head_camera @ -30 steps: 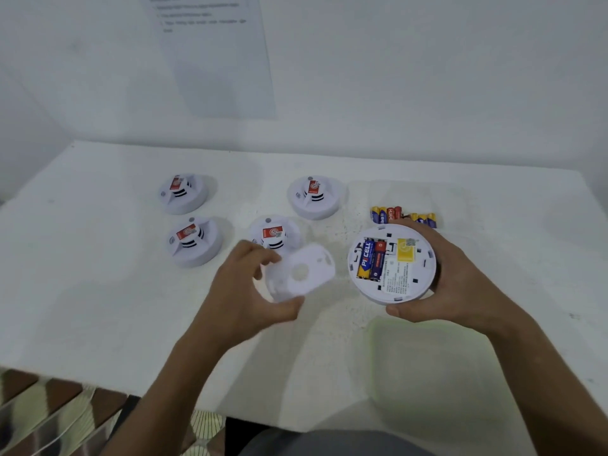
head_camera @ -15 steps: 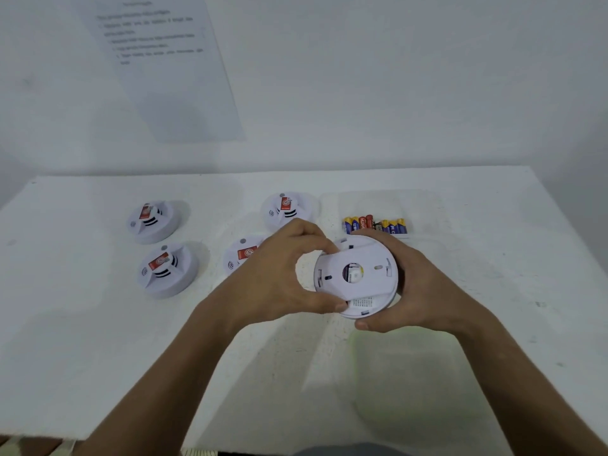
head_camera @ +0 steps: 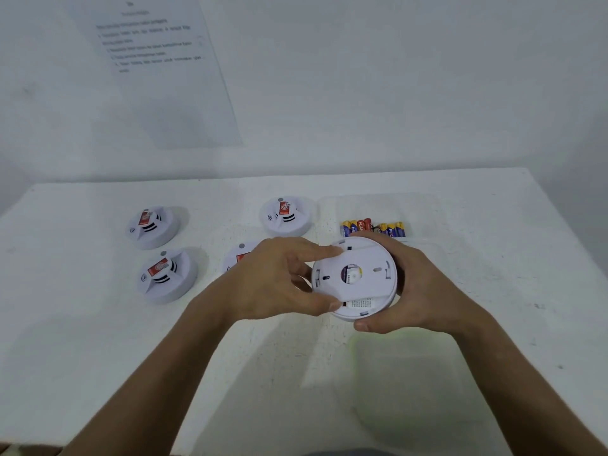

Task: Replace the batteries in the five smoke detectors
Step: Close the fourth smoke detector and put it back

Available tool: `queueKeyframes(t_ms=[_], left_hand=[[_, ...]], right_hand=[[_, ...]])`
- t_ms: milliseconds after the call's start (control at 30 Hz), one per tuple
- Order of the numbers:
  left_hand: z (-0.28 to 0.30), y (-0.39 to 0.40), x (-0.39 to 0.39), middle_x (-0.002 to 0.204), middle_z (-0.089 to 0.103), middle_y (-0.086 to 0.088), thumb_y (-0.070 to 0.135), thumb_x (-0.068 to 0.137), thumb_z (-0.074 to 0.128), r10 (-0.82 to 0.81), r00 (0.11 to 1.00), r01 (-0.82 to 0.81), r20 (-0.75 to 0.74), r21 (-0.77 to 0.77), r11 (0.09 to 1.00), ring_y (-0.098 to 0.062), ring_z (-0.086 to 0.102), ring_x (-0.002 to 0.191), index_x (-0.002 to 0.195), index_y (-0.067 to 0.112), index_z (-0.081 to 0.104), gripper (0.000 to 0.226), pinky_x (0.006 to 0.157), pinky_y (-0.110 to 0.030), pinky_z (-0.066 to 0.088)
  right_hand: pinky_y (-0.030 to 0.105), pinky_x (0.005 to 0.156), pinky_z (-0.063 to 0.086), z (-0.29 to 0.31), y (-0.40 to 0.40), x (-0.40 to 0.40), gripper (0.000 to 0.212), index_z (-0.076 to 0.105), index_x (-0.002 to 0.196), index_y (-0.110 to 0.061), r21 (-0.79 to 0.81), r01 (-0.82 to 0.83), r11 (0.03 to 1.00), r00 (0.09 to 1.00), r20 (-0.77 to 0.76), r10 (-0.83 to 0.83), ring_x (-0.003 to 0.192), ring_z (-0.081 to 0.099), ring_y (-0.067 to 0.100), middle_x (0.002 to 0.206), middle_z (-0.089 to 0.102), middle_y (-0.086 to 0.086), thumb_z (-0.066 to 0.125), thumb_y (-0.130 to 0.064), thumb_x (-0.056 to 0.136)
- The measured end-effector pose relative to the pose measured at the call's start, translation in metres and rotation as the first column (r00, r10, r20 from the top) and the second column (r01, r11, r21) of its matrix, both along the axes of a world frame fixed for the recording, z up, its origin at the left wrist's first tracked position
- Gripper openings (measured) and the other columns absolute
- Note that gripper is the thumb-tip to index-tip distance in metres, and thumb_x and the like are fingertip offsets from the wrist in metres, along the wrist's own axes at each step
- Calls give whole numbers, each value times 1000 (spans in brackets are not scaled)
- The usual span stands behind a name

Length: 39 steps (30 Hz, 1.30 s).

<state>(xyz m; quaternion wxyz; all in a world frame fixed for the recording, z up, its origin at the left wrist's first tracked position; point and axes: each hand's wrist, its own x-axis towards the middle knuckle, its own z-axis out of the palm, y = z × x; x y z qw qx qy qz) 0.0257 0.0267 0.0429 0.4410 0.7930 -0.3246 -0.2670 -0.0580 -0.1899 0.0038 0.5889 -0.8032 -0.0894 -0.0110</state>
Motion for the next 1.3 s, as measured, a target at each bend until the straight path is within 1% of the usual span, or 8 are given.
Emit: queueKeyframes(t_ms=[133,267,433,867,967,1100,1200,1300], left_hand=[[2,1,2,99,66,17,10,68,86,-34,999,33,-18,-31,999,-7,69,92,127,18,62,64,73,-25,58],[-1,-1,3,93,54,-5,9,65,88,-23,1000,24,20,-50,998,-5,68,84,124,20,63,65,64,-23,55],[-8,-3,1,91,57,1,9,60,90,46,999,-42,25,-123,992,-14,72,83,116,26,68,63,60,-22,52],[-6,1,-5,100,67,4,8,63,89,45,999,-44,9,-116,992,-19,72,83,125,27,61,70,61,-31,58],[-7,0,-4,108,67,12,14,66,88,64,998,-64,1,-108,992,-16,70,86,133,26,54,76,65,-27,56],[-7,-2,-6,112,65,10,21,64,88,104,995,-103,-3,-162,981,-17,68,90,136,25,52,80,71,-28,56],[-5,-3,-8,117,66,4,15,68,84,83,995,-95,-54,-275,957,-20,67,96,135,23,53,74,75,-29,56],[-9,2,-6,123,62,11,22,70,79,148,987,-129,55,-264,956,-16,61,105,134,28,52,70,79,-26,54]], right_hand=[[16,85,53,3,0,1,88,57,127,-30,11,-8,1000,1000,8,8,111,66,9,117,69,-12,93,-7,50],[16,85,52,3,-1,2,88,58,127,-29,16,-17,1000,1000,4,17,111,66,11,118,69,-10,92,-1,50],[15,86,51,-1,-1,0,93,56,128,-28,6,6,1000,999,37,-6,113,65,9,118,68,-13,93,8,51],[22,89,54,0,-7,1,93,54,133,-21,57,-84,995,995,-55,88,117,63,16,123,67,-6,91,-3,49],[23,94,53,-4,-8,0,99,46,138,-26,-59,-55,997,997,-64,51,123,57,12,131,58,-8,92,-14,52],[11,90,47,-5,-4,2,104,35,138,-39,-299,-12,954,999,-35,2,120,47,-1,133,42,-18,92,-31,52],[6,92,41,-7,-2,3,107,28,143,-41,-329,-47,943,999,-26,41,121,45,-1,135,42,-20,91,-30,57],[9,91,42,-6,-1,6,102,31,140,-40,-277,-29,960,1000,0,30,121,48,6,132,46,-19,87,-30,55]])
